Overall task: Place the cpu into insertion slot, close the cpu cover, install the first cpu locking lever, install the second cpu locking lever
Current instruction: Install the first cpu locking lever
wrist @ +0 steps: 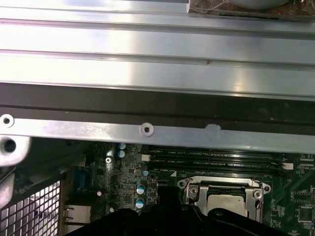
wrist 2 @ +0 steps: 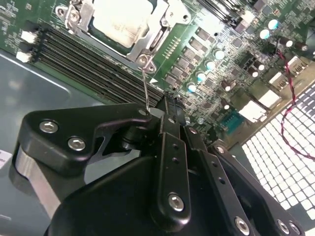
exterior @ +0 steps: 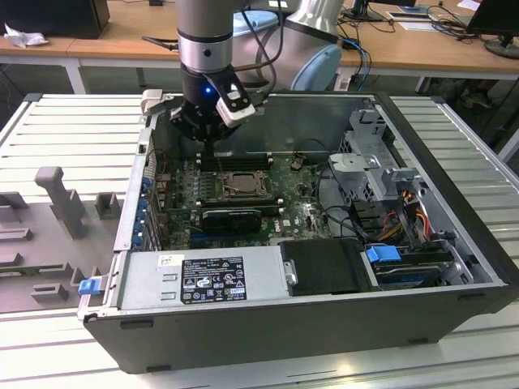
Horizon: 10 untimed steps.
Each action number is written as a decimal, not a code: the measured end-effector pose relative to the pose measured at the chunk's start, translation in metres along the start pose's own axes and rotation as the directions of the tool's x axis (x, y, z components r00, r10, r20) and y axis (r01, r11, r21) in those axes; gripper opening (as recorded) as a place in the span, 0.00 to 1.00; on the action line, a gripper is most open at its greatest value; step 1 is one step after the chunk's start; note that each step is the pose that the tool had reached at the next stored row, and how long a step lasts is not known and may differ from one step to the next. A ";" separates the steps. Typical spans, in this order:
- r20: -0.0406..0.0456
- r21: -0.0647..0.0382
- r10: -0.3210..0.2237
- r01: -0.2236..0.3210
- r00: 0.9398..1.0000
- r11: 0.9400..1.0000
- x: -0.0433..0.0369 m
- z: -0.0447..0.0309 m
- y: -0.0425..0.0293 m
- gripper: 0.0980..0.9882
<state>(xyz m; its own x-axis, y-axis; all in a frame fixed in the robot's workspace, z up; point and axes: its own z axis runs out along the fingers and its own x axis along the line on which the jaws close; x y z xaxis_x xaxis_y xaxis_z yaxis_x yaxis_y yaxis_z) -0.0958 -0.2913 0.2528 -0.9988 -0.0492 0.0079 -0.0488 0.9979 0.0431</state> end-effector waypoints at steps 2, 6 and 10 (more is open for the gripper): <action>0.000 0.000 0.000 0.000 1.000 1.000 -0.0046 0.0002 -0.0003 0.01; 0.000 0.000 -0.001 0.001 1.000 1.000 -0.0189 0.0003 -0.0010 0.01; 0.001 -0.027 -0.003 0.004 1.000 1.000 -0.0369 0.0004 -0.0019 0.01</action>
<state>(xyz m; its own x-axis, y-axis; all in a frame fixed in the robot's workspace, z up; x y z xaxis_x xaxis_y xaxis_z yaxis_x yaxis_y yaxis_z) -0.0588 -0.2913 0.2520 -0.9986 -0.0526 0.0064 -0.0520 0.9962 0.0699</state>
